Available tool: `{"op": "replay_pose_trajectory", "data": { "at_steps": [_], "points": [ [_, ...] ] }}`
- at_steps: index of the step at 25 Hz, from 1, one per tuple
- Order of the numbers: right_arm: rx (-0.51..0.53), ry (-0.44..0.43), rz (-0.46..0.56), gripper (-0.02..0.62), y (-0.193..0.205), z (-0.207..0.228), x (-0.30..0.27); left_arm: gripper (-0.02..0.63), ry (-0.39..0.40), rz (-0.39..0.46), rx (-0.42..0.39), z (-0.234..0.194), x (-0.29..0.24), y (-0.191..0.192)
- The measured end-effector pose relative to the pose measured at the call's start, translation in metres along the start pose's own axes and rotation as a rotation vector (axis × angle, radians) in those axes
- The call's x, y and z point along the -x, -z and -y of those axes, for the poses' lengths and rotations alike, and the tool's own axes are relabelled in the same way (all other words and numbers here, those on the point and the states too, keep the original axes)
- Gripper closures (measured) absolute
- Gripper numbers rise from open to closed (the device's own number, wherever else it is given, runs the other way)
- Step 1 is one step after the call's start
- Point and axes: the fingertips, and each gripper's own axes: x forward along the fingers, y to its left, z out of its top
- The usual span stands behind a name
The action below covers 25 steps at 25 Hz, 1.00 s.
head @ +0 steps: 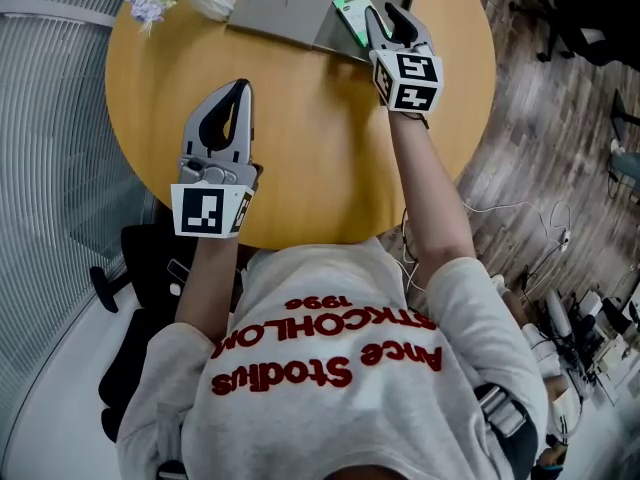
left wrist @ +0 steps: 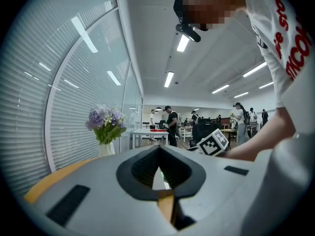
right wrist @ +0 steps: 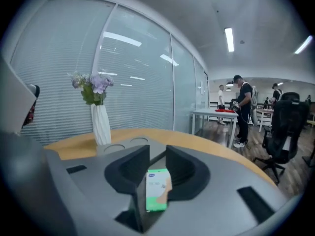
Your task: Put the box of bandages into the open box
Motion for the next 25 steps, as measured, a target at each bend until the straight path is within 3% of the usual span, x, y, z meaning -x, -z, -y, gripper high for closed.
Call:
{"op": "replay_pose_trajectory", "data": {
  "at_steps": [2,5,15,25],
  "points": [
    [-0.018,-0.008,0.058,0.543,-0.020,0.000,0.012,0.603,-0.004,0.011,-0.005,-0.002,-0.002,-0.006],
    [-0.043,-0.037,0.136,0.571,-0.049,-0.009,0.038,0.603,-0.012,0.030,-0.011,0.000,0.004,-0.016],
    [-0.030,-0.142,0.260,0.577,-0.109,-0.048,0.137,0.603,-0.021,0.081,-0.085,0.009,0.039,-0.054],
    [0.048,-0.215,0.310,0.578,-0.120,-0.081,0.207,0.603,-0.029,0.088,-0.076,0.024,0.078,-0.069]
  ]
}}
